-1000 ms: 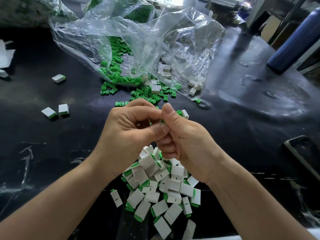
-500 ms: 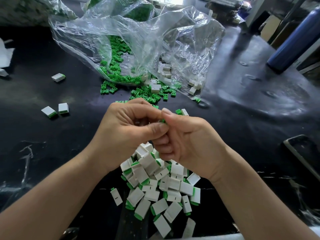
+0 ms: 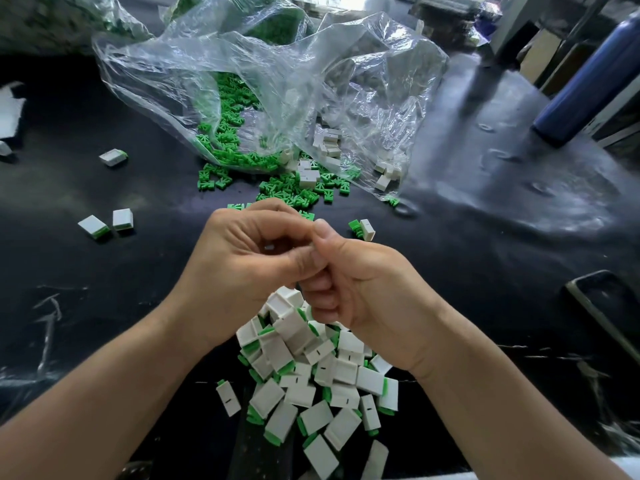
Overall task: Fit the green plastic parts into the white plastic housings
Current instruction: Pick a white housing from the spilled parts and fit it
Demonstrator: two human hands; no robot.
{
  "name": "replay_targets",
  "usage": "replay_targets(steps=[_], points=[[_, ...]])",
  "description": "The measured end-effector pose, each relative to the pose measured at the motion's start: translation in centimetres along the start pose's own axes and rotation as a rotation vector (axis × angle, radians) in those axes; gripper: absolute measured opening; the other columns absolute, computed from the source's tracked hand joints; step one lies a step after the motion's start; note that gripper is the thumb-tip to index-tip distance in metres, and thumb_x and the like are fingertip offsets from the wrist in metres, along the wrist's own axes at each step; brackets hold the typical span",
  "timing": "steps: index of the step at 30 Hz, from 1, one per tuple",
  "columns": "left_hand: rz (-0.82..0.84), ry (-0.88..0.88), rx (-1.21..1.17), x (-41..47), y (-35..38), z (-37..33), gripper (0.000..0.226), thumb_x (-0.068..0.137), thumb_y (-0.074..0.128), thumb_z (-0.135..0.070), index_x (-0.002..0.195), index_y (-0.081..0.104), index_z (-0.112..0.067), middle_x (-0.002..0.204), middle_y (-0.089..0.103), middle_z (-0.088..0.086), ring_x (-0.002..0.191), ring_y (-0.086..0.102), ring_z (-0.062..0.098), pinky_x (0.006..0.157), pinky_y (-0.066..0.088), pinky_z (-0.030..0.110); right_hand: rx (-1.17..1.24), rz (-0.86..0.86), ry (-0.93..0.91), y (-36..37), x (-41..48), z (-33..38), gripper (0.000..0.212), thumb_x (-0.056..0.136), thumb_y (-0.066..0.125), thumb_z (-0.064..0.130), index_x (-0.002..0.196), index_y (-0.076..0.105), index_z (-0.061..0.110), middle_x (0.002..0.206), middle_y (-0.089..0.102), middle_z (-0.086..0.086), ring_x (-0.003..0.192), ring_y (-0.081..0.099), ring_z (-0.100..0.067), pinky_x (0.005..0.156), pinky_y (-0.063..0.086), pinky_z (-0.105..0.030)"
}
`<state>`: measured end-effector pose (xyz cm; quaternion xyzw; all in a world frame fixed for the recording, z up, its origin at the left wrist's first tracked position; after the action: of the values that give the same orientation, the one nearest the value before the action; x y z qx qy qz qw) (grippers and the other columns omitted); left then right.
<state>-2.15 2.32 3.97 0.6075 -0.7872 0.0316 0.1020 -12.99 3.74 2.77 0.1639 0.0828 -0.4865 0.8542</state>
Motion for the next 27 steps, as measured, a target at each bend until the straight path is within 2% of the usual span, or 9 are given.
replay_targets(steps=[4,7,9,12,17,20,22,25,27], points=[[0.019,-0.010,-0.077,0.0,0.2,-0.2,0.012,0.062,0.069,-0.001,0.074,0.071,-0.002,0.070,0.058,0.002,0.046,0.060,0.018,0.047,0.050,0.021,0.123,0.127,0.034,0.2,0.3,0.3,0.053,0.089,0.027,0.047,0.115,0.052,0.008,0.063,0.031,0.005,0.054,0.026,-0.007,0.053,0.022,-0.022],[-0.007,-0.009,-0.074,0.0,0.2,-0.4,0.016,0.058,0.076,-0.002,0.073,0.071,0.000,0.070,0.057,0.007,0.045,0.059,0.019,0.047,0.048,0.019,0.199,0.150,0.032,0.1,0.3,0.5,0.040,0.081,0.032,0.045,0.101,0.055,0.019,0.060,0.038,0.006,0.054,0.029,-0.007,0.053,0.022,-0.023],[-0.016,-0.019,-0.087,-0.1,0.2,-0.5,0.019,0.058,0.068,-0.005,0.075,0.070,0.003,0.069,0.058,0.008,0.045,0.059,0.017,0.046,0.047,0.017,0.207,0.138,0.035,-0.2,0.3,0.3,0.041,0.079,0.035,0.042,0.105,0.053,0.016,0.057,0.043,0.007,0.052,0.032,-0.007,0.053,0.023,-0.022],[0.005,-0.076,-0.071,0.0,0.0,-0.4,0.016,0.060,0.075,-0.002,0.076,0.072,0.000,0.068,0.061,0.006,0.051,0.060,0.016,0.047,0.043,0.019,0.184,0.128,0.053,-0.5,0.4,0.2,0.043,0.080,0.040,0.042,0.108,0.050,0.010,0.056,0.043,0.008,0.052,0.032,-0.006,0.053,0.023,-0.022],[-0.021,-0.126,-0.018,0.1,-0.3,0.0,0.018,0.065,0.061,-0.012,0.078,0.074,-0.011,0.069,0.065,0.009,0.062,0.054,0.029,0.052,0.038,0.030,0.153,0.110,0.040,-0.8,0.5,0.2,0.035,0.084,0.040,0.043,0.088,0.053,0.011,0.061,0.041,0.005,0.052,0.033,-0.006,0.052,0.024,-0.022],[-0.028,-0.141,-0.025,0.1,-0.3,-0.1,0.018,0.064,0.061,-0.011,0.077,0.074,-0.010,0.068,0.068,0.005,0.059,0.058,0.021,0.051,0.040,0.025,0.147,0.078,0.026,-0.9,0.5,0.2,0.035,0.083,0.040,0.043,0.078,0.059,0.014,0.061,0.040,0.003,0.052,0.032,-0.007,0.051,0.024,-0.022],[-0.034,-0.156,-0.017,0.1,-0.4,0.0,0.018,0.063,0.061,-0.010,0.075,0.074,-0.011,0.072,0.069,0.005,0.060,0.060,0.018,0.056,0.044,0.031,0.115,0.047,0.017,-1.0,0.5,0.2,0.034,0.080,0.040,0.042,0.073,0.060,0.015,0.060,0.041,0.003,0.051,0.033,-0.007,0.050,0.025,-0.022],[-0.010,-0.181,0.001,0.1,-0.3,0.1,0.019,0.062,0.060,-0.009,0.074,0.075,-0.008,0.071,0.068,0.016,0.064,0.061,0.033,0.072,0.050,0.050,0.009,-0.009,0.005,-1.1,0.4,0.1,0.040,0.077,0.044,0.039,0.084,0.053,0.001,0.064,0.041,0.000,0.051,0.034,-0.007,0.050,0.026,-0.021],[0.023,-0.180,-0.022,0.1,0.0,0.0,0.017,0.064,0.059,-0.006,0.073,0.074,-0.004,0.067,0.066,0.023,0.061,0.061,0.037,0.067,0.053,0.044,-0.059,-0.036,-0.006,-1.1,0.4,0.0,0.052,0.081,0.055,0.042,0.096,0.054,-0.007,0.067,0.040,-0.002,0.053,0.034,-0.008,0.050,0.027,-0.020]])
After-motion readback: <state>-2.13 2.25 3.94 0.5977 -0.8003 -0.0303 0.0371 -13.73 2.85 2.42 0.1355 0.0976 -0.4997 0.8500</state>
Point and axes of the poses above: each hand's wrist, its own x-axis towards the middle knuckle, its own y-axis out of the palm, z = x × y, the point moved 4 cm from there along x, towards the middle knuckle
